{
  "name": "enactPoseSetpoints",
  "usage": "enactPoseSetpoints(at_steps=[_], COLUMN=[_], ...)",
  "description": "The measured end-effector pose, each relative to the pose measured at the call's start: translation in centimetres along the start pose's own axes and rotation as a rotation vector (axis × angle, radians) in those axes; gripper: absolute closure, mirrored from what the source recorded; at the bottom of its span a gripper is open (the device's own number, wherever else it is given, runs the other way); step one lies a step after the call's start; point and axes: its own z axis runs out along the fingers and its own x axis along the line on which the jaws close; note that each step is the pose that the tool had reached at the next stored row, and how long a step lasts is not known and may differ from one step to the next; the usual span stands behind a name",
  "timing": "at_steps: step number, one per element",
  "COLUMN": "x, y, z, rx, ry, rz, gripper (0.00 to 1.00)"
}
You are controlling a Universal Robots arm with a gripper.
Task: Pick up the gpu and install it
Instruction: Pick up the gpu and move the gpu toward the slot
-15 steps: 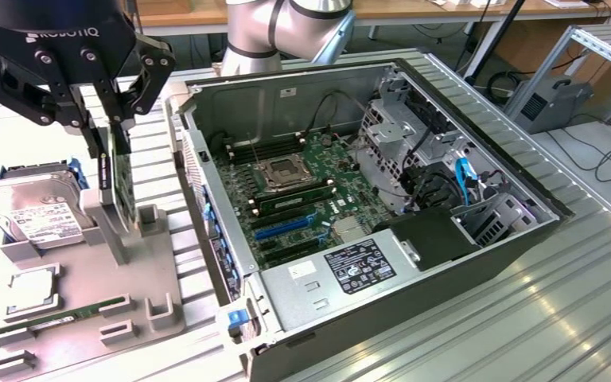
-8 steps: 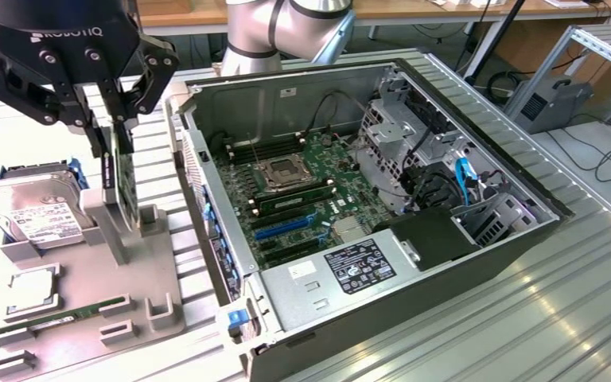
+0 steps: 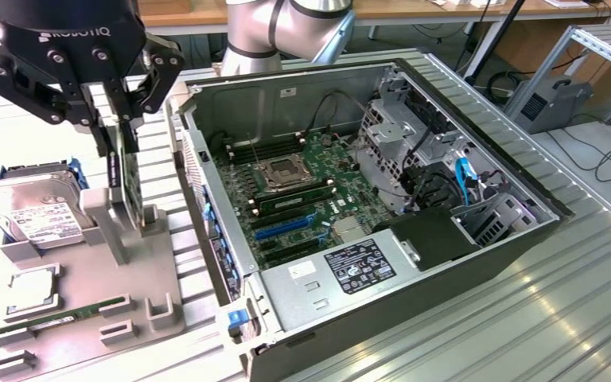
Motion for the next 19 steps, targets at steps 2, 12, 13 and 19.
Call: enactPoseSetpoints(at_steps=[2, 12, 13, 19], x=[-0.05, -0.39, -0.43, -0.87], y=[0.0, 0.03, 0.03, 0.06], z=[0.01, 0.02, 0.02, 0.04], rx=[-0.0001, -0.0001, 0.0, 0.0], ry=[0.0, 0.0, 0.0001, -0.0001], rz=[0.0, 0.0, 0.0, 0.0], gripper=[0.74, 0.74, 0.74, 0.74])
